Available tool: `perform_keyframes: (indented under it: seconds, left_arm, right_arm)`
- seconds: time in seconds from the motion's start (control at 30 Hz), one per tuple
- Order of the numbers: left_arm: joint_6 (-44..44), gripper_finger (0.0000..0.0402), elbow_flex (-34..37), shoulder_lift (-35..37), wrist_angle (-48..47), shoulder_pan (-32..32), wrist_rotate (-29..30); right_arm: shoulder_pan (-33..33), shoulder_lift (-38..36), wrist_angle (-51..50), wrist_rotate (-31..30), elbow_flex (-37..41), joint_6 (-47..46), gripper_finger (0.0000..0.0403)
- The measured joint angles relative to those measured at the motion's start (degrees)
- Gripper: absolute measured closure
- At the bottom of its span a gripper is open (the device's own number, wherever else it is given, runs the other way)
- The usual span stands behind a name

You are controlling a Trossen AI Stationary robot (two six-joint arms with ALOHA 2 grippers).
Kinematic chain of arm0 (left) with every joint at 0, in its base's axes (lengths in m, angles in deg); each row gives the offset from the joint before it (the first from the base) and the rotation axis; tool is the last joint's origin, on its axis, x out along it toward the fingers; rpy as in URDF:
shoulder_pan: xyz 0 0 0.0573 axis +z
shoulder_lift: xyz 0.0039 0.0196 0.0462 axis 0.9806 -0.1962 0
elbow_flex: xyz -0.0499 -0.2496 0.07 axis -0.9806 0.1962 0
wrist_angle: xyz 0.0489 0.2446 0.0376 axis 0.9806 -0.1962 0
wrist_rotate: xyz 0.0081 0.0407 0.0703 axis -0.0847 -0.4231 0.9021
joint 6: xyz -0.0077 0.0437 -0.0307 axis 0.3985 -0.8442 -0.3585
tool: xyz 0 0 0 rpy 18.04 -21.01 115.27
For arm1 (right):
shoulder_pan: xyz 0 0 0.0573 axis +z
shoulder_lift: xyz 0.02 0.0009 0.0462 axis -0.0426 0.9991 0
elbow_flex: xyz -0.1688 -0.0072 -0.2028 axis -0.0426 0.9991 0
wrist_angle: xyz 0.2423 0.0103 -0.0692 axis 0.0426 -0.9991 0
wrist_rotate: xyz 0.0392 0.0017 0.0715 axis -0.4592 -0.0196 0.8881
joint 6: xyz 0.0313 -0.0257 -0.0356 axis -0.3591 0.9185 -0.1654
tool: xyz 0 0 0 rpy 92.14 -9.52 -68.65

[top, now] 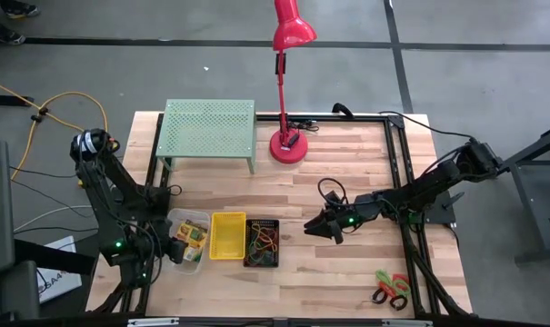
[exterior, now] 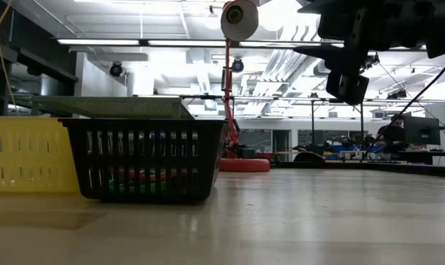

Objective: Pick & Place Office Desk Supplies
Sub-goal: Put the crayon box into the transparent box

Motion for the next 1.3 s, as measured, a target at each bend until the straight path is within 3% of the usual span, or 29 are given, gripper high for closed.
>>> perform_keyframes:
  seconds: [0.33,0.87,1.03,1.3]
  left_arm:
    - [-0.7,0.0311,0.0,0.02,0.02,0.02,4.44]
    - [-0.81,0.0311,0.0,0.02,0.19,0.35,3.57]
    - [-6.14,0.0311,0.02,0.07,3.64,2.57,9.36]
    - [-18.35,0.0311,0.02,0.07,13.2,7.81,8.95]
  right_arm:
    - [0.0,0.0,-0.04,0.0,0.0,0.42,0.0237]
    - [0.0,0.0,-1.85,-0.16,0.0,0.44,0.0237]
    - [0.0,0.0,-2.17,-0.5,0.0,0.46,0.0237]
    - [0.0,0.0,-2.16,-0.48,0.0,0.46,0.0237]
